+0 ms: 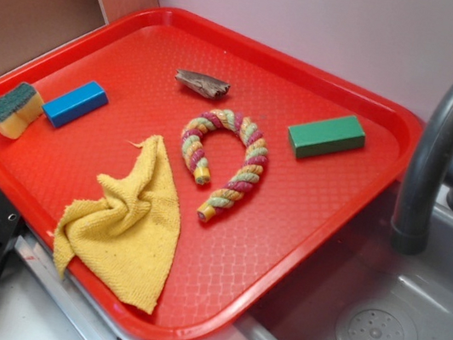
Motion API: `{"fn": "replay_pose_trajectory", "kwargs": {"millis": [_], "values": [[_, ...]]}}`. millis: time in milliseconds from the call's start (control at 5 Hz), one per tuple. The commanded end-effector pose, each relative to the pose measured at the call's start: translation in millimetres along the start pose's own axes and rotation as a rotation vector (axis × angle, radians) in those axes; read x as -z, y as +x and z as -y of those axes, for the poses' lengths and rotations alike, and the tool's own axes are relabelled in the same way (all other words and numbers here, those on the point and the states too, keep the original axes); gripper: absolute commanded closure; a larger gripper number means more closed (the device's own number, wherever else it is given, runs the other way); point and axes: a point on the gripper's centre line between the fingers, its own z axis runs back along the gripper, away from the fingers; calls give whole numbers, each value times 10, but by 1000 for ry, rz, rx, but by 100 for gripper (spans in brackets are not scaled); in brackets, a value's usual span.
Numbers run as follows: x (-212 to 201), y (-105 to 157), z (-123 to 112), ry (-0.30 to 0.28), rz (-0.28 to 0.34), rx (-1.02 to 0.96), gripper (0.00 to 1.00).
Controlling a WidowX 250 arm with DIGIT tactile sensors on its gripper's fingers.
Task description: Grab the green block.
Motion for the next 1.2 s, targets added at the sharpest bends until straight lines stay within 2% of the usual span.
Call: {"fn": "replay_pose_trajectory", "kwargs": {"millis": [0,200,400,600,1000], "values": [[0,0,0,0,0,0,0],[194,317,115,76,95,25,0],[433,629,203,79,213,123,0],[751,908,360,-83,291,301,0],[1131,1397,658,-161,252,381,0]]}}
